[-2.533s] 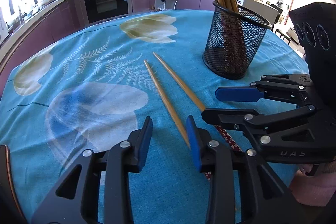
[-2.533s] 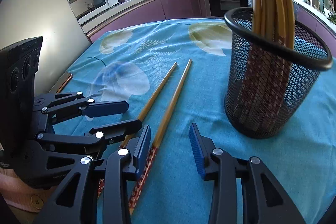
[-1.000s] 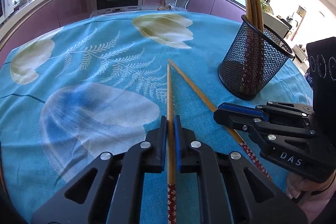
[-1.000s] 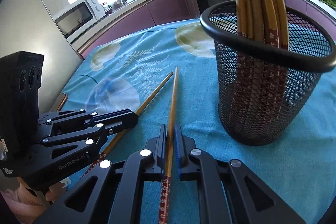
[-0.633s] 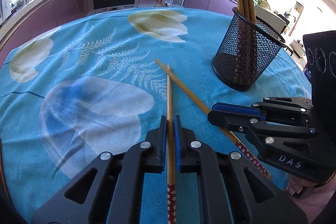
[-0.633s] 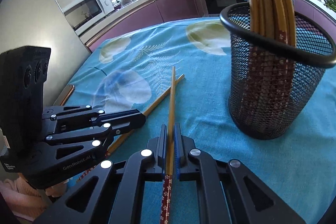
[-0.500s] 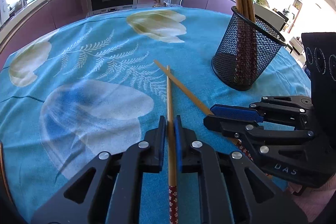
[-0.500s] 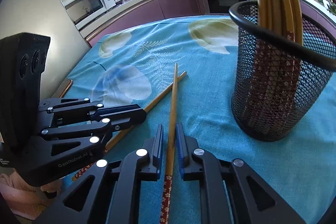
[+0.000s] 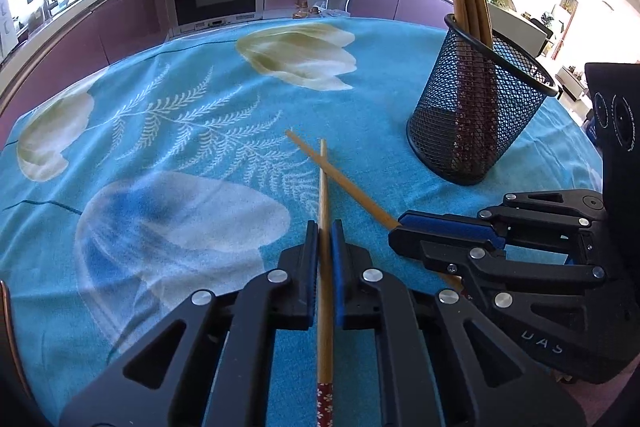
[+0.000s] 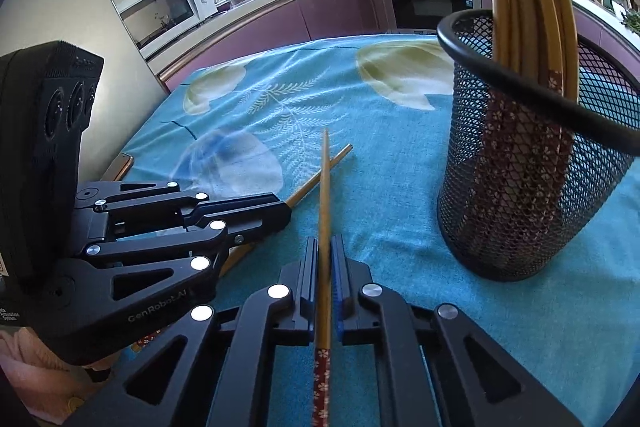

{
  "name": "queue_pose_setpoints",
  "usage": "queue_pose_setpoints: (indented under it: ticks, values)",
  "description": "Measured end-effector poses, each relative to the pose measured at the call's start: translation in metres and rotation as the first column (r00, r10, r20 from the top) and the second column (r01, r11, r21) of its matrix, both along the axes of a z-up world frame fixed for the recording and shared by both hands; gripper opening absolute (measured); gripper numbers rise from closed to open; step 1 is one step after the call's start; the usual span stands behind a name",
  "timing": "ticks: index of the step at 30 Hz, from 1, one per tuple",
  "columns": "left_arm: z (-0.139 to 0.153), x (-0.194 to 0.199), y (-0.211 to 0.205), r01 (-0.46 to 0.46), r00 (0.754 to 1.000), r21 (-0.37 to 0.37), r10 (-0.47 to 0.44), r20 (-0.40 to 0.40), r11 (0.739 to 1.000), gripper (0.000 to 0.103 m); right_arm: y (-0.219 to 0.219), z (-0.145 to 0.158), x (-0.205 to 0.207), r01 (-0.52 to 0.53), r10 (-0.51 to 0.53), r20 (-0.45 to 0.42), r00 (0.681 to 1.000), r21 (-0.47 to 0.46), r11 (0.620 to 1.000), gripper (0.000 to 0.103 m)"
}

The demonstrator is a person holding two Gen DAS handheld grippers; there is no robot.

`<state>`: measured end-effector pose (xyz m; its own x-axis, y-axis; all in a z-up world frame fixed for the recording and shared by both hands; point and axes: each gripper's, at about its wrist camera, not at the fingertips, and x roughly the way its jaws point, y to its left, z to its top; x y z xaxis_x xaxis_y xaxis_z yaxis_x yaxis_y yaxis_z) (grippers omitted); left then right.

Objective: Organize utensils
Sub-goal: 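Lift both held chopsticks and tilt them upright above the cloth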

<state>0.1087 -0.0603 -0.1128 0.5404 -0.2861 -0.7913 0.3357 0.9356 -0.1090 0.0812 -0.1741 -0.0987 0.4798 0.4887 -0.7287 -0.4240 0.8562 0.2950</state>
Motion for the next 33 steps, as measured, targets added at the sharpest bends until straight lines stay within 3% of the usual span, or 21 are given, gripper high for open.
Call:
queue_pose_setpoints:
  ticks: [21,33]
  values:
    - [0.038,-0.024,0.017,0.016,0.997,-0.094,-0.01,0.07,0.995,0.007,-0.016,0.038,-0.022,-0.014,0.005,0.112,0.994,0.072,0.997,0.006]
    - [0.052,-0.035,0.016,0.035,0.995,-0.111,-0.024,0.098,0.993,0.007,-0.013,0.034,-0.024,-0.029,0.022,0.094,0.995,0.072,0.997,0.006]
